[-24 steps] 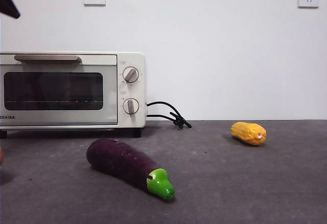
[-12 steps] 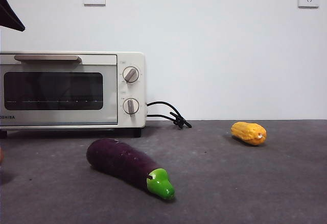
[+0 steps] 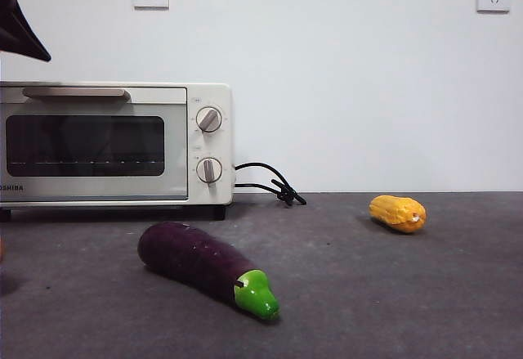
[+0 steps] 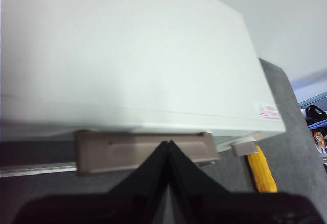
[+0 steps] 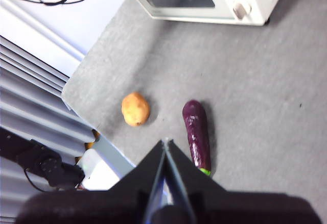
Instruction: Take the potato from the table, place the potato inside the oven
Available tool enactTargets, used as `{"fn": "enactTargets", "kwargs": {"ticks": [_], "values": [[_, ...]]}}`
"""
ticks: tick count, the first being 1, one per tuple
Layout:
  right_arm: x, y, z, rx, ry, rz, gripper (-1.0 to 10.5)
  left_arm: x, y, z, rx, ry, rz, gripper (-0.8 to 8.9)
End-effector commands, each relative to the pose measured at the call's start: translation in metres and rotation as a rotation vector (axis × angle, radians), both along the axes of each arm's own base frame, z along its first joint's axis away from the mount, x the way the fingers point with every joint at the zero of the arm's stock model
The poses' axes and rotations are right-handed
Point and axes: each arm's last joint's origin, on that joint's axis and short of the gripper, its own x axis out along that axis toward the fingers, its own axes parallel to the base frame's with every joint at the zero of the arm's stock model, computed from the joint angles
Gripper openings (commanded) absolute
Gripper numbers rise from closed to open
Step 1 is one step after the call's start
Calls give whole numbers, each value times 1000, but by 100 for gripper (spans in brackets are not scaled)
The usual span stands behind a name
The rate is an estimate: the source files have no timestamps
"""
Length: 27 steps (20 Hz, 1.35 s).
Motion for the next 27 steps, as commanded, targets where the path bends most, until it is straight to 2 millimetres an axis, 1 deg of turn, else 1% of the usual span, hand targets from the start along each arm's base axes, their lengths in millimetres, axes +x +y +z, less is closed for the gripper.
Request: {"fn": "enactTargets", "kwargs": {"ticks": [1,6,10,14,17,19,23,27], "values": [[0,0,2,0,8,-18,-3,6,3,-10,4,34,23,-6],[1,0,1,-10,12,-46,-3,17,5,-28,-1,83,25,-6],[1,-1,1,-24,9,-66,-3,20,0,-31,45,93,45,-6],[1,-1,1,-24,9,-66,-3,21,-13,-34,131,120,57,-6],[1,-1,1,-25,15,-67,-3,21,-26,-38,216,149,44,-6],[0,-1,0,-30,34,-67,-2,20,-32,-39,222,165,24,-6],[-4,-2,-4,-48,84,-65,-3,15,-37,-43,222,230,0,-6],[-5,-3,-5,-68,97,-83,-3,9,-38,-47,232,293,-31,-6]]}}
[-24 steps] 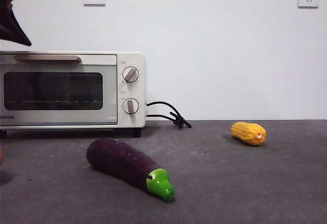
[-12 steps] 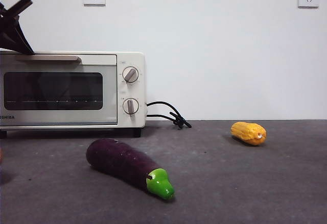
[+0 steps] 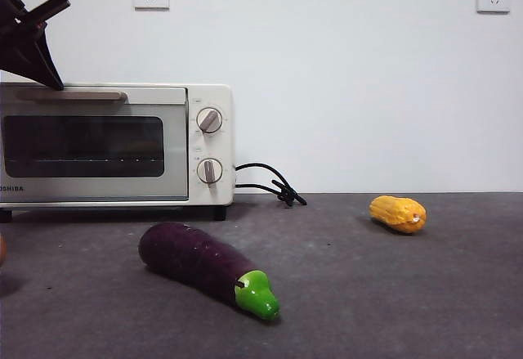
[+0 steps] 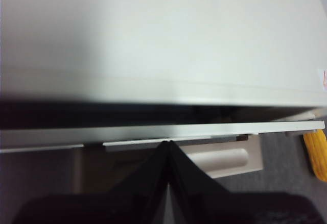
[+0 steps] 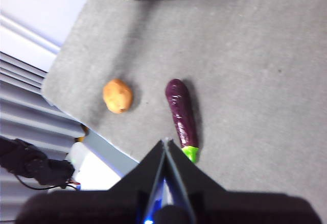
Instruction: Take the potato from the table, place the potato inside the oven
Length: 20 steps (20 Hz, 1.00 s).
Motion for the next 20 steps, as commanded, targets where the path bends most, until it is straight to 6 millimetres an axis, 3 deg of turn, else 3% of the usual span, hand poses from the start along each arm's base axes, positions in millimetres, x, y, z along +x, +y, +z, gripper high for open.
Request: {"fn": "enactTargets", "kwargs": {"ticks": [1,5,15,20], "values": [[-2,0,1,-7,5,-7,-3,-1,-5,-33,34,170,-37,-6],[-11,-4,1,-72,5,-42,-3,-5,-13,-37,101,227,-47,-6],[-57,-16,10,-87,-31,-61,-2,-12,-55,-42,341,326,-50,-6],[-75,-22,12,-104,-55,-85,-2,-16,-72,-43,367,341,-99,-6]]}}
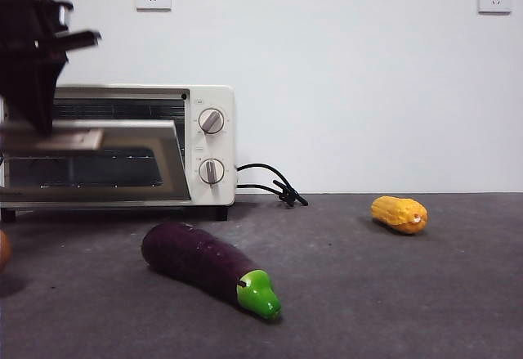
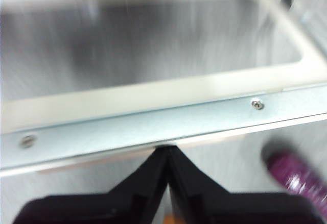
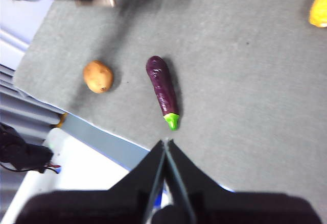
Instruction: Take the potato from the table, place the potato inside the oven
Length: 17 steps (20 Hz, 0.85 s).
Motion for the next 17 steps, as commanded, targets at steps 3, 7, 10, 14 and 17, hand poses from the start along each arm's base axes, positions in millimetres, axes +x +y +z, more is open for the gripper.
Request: {"fn": "enactTargets", "kwargs": {"ticks": [3,7,10,14,17], "values": [[-8,-3,1,-19,-11,-9,-2,13,-8,-13,50,-48,-22,-6],[-11,-3,0,-29,2,-2,-2,9,-9,-14,95,-6,-21,-6],[-11,-3,0,-34,-2,3,-2,6,-8,-15,117,29,-30,-6],[-12,-4,-1,-46,0,4,-2,2,-8,-16,123,69,-40,-6],[-12,-4,-1,-46,2,5,-2,-1,-8,-17,131,100,-58,-6]]}}
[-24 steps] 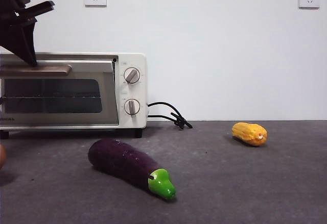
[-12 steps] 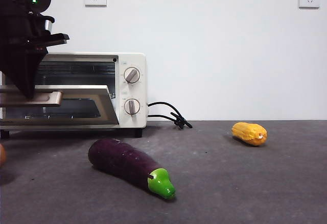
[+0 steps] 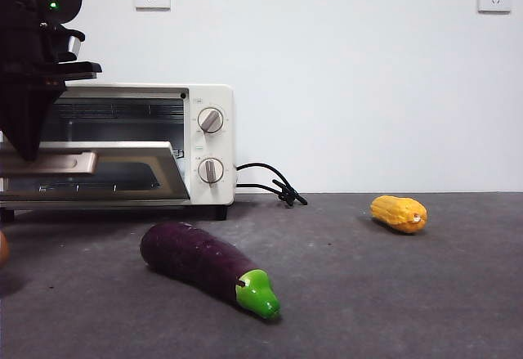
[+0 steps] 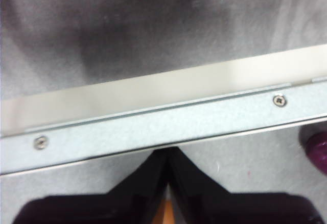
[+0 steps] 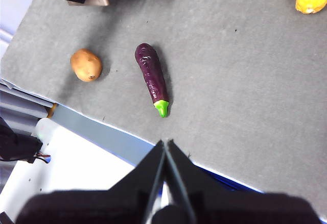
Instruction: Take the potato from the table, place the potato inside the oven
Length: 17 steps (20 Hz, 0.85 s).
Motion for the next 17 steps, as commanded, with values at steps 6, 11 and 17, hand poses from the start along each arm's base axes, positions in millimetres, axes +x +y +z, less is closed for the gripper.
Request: {"fn": "enactTargets", "kwargs": {"ticks": [6,11,17], "values": [[-1,0,2,-13,-19,-1,-2,0,1,-4,13,36,-26,-6],[-1,-1,2,-20,-23,1,-2,3,-4,-3,8,2,-38,-6],[-1,0,2,-28,-36,13,2,-6,-12,17,2,-86,-85,-6]]}}
